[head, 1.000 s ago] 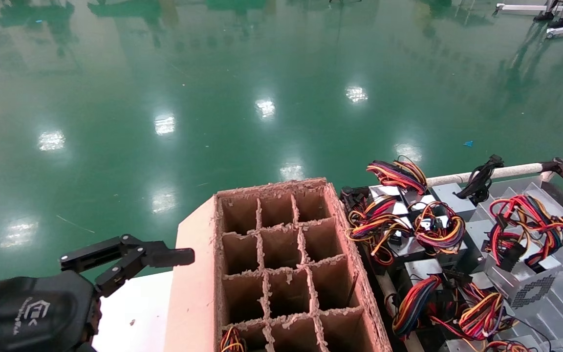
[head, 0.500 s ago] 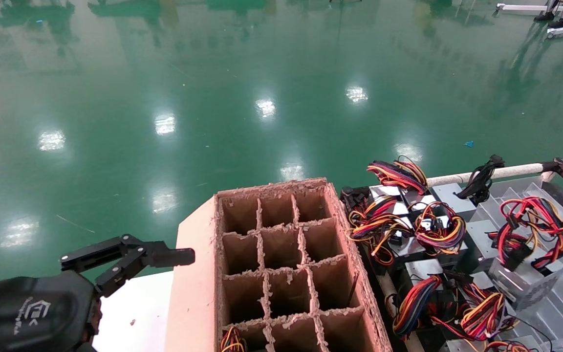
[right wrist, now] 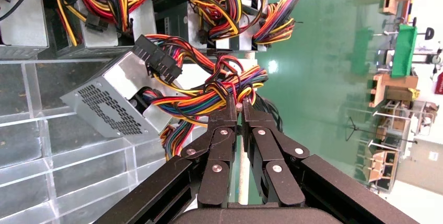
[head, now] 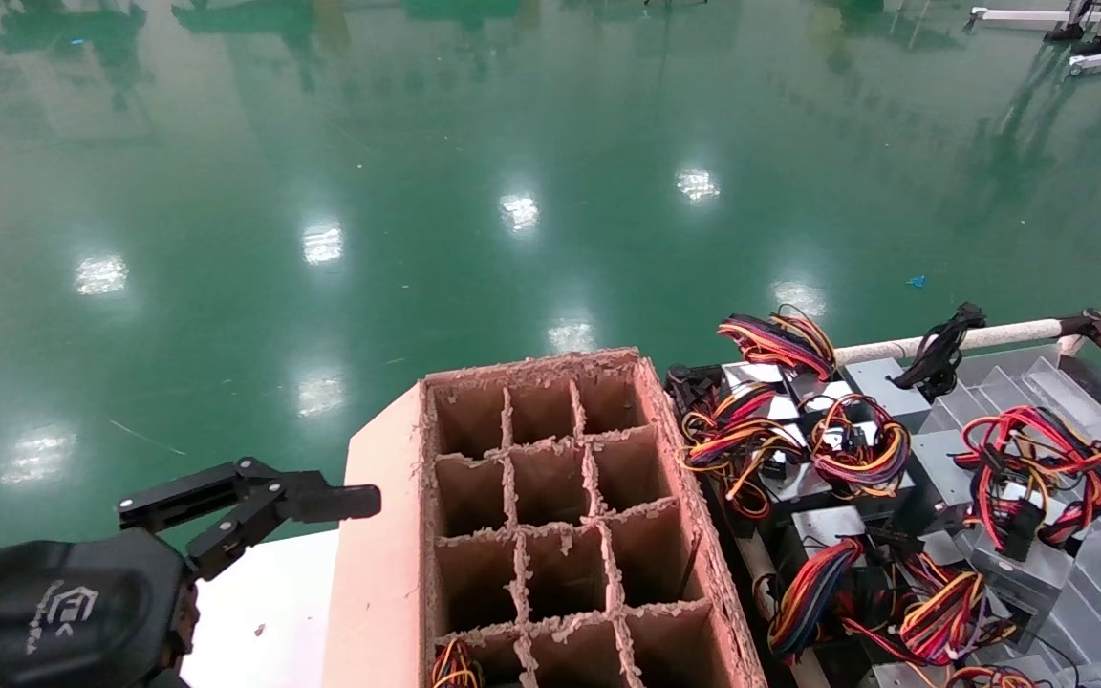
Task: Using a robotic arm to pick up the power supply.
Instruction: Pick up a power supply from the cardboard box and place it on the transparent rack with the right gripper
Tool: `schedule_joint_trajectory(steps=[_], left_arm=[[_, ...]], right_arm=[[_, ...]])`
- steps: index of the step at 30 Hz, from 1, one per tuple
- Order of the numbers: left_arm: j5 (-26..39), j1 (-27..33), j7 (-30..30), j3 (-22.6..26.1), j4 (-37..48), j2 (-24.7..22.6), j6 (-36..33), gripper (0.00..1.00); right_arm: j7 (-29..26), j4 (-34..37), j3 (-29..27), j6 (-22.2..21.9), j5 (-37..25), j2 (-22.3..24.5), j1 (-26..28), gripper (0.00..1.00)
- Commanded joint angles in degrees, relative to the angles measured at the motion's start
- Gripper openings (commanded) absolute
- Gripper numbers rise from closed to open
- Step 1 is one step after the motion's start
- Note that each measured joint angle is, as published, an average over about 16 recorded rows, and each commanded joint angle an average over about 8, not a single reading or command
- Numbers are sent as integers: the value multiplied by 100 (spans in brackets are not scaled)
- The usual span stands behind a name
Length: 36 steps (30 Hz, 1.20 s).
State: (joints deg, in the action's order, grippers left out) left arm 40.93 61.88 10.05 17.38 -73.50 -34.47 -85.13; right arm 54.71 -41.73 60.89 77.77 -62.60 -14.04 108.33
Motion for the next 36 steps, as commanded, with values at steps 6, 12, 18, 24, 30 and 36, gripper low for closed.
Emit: schedule_joint_trajectory(steps=[6, 12, 18, 24, 30, 36], left_arm=[[-1, 0, -1, 2, 0, 1, 1, 100], [-2, 1, -2, 4, 0, 1, 2, 100], [-4, 1, -3, 5, 0, 2, 2, 100], [-5, 2, -3, 7, 0, 3, 3, 100], [-6, 2, -4, 8, 0, 3, 4, 100], [-7, 2, -5, 10, 0, 4, 4, 100]], right_arm=[[-25, -9, 3, 54, 83, 160, -59, 0], [-38, -80, 17, 79, 240, 377, -183, 0], [-105, -156, 70, 112, 436, 590, -352, 0], [-171, -88, 146, 126, 739, 737, -564, 0], [-344, 332, 220, 208, 1431, 700, -865, 0], [-353, 921, 295, 345, 2121, 426, -1262, 0]])
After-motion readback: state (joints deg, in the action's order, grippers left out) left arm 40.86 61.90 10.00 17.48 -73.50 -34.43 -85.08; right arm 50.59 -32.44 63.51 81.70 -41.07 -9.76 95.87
